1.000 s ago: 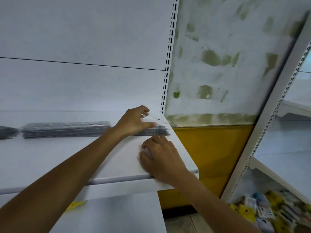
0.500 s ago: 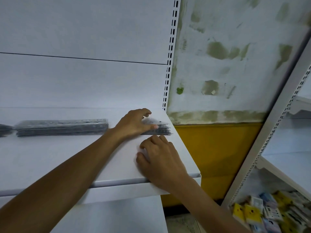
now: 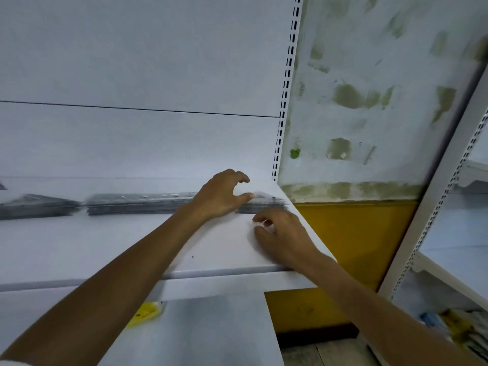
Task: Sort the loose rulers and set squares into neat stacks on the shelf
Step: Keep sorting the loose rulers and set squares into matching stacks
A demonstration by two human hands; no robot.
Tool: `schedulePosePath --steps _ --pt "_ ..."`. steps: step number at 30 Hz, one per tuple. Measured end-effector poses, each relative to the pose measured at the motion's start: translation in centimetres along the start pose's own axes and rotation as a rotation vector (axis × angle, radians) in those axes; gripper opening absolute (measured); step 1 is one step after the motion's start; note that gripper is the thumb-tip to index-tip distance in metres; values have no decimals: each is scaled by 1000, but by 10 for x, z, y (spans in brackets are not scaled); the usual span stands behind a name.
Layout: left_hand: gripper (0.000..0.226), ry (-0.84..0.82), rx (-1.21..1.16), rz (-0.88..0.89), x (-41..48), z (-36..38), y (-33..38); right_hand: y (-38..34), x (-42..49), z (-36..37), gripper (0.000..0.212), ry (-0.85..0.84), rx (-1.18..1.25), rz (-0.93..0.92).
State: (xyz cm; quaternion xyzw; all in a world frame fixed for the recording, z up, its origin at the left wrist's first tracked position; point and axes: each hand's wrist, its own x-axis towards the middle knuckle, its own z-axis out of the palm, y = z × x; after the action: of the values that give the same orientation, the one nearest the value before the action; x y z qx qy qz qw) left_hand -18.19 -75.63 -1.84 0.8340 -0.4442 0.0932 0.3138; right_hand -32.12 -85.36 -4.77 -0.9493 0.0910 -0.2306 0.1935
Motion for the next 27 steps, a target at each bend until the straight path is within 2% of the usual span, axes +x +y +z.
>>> schedulePosePath --steps 3,6,16,21,27 --pt "31 22 53 3 -33 -35 -16 -19 17 2 27 67 -6 -56" --pt "28 64 109 -25 -78 -81 -43 -69 40 16 31 75 56 -130" --pt "25 270 291 -248 -268 -267 -139 -328 92 120 37 -56 192 -461" --pt "27 298 356 -367 -357 -330 -189 -421 82 187 37 -138 279 -510" --pt "25 323 392 -477 -414 -376 -250 -483 88 238 37 -228 269 -529"
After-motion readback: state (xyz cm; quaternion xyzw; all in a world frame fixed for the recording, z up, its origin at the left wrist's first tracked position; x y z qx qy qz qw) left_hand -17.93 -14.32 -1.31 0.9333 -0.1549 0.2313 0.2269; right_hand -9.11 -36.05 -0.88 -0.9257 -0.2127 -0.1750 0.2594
